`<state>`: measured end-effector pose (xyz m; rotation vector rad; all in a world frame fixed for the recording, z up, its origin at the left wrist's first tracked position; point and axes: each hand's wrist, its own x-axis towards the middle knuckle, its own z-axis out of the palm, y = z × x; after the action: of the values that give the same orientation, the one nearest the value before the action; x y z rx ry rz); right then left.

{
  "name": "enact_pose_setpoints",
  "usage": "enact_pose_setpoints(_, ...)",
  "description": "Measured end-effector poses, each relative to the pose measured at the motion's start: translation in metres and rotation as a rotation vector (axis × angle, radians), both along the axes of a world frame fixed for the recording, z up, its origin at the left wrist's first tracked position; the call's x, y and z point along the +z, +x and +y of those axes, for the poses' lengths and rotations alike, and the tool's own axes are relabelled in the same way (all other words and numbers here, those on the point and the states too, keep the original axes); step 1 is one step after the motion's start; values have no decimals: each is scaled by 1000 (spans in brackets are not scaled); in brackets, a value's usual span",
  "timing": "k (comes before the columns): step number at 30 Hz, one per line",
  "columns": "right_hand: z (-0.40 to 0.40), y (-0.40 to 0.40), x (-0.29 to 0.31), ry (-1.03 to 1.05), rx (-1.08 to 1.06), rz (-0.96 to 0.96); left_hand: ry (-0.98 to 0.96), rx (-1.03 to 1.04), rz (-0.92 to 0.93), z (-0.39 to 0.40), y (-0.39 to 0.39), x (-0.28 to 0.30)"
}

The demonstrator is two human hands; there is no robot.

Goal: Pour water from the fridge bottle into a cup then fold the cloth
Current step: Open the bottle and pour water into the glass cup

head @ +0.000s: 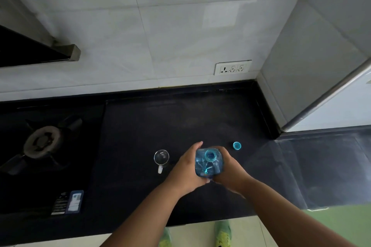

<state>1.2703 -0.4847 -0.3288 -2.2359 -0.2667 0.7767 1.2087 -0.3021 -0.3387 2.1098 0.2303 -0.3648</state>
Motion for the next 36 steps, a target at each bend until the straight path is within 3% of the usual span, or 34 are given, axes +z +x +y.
enact_pose_setpoints(5,-19,19,-11,-155,190,-26,21,86,-67,-5,-5,-3)
enact_pose_setpoints(10,-38,53,-39,-449,97,-128,20,113,-77,-8,-5,-4)
enact_pose_setpoints(16,-32,70,-57,-549,141,-7,14,129,-70,-9,-5,-7)
enact_pose_setpoints(20,-32,61,-62,-585,157,-48,4,134,-57,-10,-7,-4)
enact_pose_setpoints(28,-29,39,-41,-362,-24,-195,-5,182,-44,-6,-12,9)
enact_pose_setpoints(36,-3,69,83,95,-200,-331,-38,269,-277,2,-3,70)
